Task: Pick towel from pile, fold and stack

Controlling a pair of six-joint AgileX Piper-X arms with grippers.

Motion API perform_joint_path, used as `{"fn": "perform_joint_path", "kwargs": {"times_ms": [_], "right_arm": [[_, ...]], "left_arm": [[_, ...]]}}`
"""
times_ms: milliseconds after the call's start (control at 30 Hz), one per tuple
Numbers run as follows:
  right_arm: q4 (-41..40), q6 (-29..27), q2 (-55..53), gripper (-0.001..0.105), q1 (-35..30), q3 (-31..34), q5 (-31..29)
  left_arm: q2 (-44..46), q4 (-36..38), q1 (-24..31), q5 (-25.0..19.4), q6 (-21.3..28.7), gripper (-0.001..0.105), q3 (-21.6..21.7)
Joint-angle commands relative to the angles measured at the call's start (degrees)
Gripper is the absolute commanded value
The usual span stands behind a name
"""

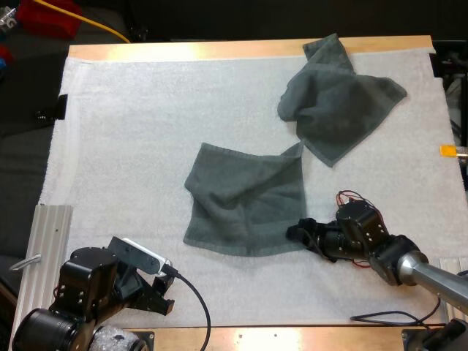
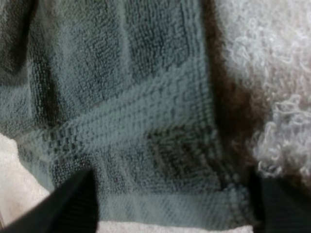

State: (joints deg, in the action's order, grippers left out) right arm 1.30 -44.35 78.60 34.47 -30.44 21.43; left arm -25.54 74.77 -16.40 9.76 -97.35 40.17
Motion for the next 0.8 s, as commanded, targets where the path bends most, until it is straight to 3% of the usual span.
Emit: {"fn": "perform_joint_path", "kwargs": {"times_ms": [0, 233, 667, 767], "right_arm": [[-0.5, 1.0, 0.6, 0.045, -0.2, 0.2, -0.2], [-2.1, 2.1, 0.6, 0.0, -0.2, 0.2, -2.5], [-17.9, -10.2, -3.4, 0.001, -0.2, 0.2, -5.2], [-21.1, -11.4, -6.2, 0.001, -0.2, 0.2, -7.4]], "left_arm": [[0.2, 0.0, 0.0, 0.3, -0.2, 0.068, 0.3], [0.2, 0.0, 0.0, 0.3, -0.2, 0.068, 0.3], [0.2, -4.5, 0.0, 0.5, -2.6, 0.068, 0.3], [0.2, -6.0, 0.0, 3.1, -3.2, 0.068, 0.0]]}}
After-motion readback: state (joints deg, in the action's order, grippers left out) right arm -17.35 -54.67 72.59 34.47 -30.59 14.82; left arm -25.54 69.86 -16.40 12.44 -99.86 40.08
